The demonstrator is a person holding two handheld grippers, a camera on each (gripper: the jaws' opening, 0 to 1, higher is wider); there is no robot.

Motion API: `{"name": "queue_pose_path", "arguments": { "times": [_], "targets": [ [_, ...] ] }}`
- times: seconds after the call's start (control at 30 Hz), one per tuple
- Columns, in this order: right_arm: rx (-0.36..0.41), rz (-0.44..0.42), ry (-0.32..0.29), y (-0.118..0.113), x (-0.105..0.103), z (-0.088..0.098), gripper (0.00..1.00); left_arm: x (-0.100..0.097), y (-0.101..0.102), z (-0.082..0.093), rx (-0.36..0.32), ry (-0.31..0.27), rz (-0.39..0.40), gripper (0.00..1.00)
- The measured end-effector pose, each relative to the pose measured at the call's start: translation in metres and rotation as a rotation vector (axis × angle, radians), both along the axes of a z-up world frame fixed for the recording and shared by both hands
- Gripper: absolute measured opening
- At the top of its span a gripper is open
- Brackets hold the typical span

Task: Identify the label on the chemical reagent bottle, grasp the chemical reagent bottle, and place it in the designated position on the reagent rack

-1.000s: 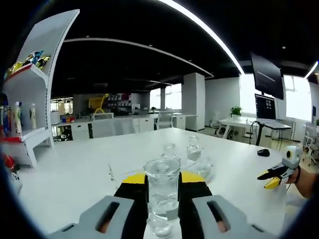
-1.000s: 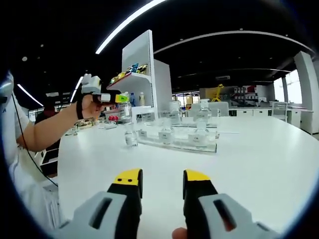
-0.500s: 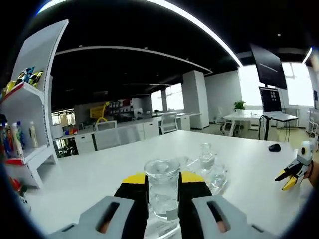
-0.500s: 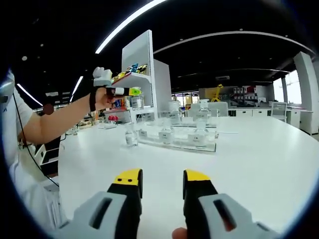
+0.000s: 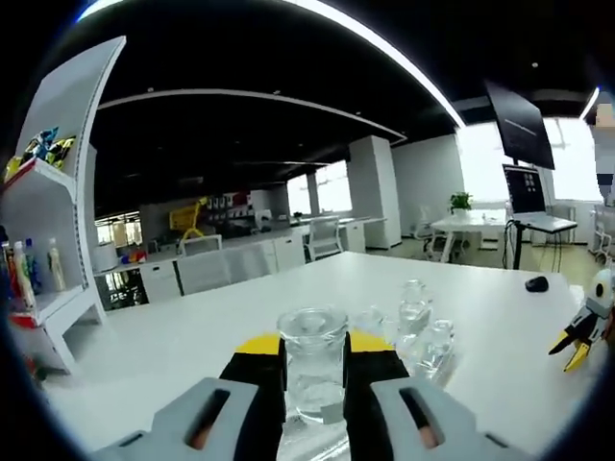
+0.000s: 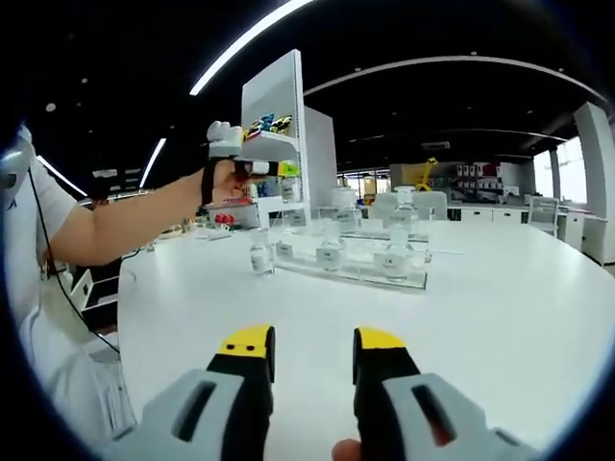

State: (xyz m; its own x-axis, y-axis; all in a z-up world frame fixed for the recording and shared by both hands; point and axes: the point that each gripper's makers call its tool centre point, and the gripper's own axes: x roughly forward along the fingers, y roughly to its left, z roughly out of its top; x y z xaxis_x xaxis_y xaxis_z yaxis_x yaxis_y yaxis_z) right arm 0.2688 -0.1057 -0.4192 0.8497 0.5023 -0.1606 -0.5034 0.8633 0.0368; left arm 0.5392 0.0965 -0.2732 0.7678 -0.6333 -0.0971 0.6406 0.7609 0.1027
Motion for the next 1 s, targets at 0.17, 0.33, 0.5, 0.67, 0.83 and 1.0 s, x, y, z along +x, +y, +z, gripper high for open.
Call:
{"name": "queue_pose_path", "arguments": {
  "times": [0.17, 0.33, 0.5, 0.67, 0.83, 1.0],
  "targets": [
    [0.006, -0.011, -0.005, -0.004, -0.001, 0.004, 0.31, 0.013, 0.003, 0.001, -0.005, -0.003, 0.009, 0.22],
    [-0.002, -0.008, 0.002, -0.001, -0.001, 0.001, 0.31, 0.022, 0.001, 0.002, 0.012, -0.020, 0.003, 0.22],
    [-0.005, 0.002, 0.010, 0.004, -0.003, -0.002, 0.31, 0.030, 0.001, 0.007, 0.023, -0.041, 0.016, 0.22],
    [-0.009, 0.006, 0.016, 0.006, -0.004, -0.004, 0.31, 0.039, 0.001, 0.005, 0.043, -0.056, 0.026, 0.22],
    [-0.006, -0.023, 0.015, -0.002, -0.002, -0.005, 0.30, 0.045, 0.001, -0.007, 0.063, -0.046, 0.025, 0.22],
    [0.004, -0.037, 0.001, -0.006, -0.004, 0.000, 0.30, 0.046, 0.002, -0.021, 0.063, -0.048, 0.021, 0.22]
  ]
}}
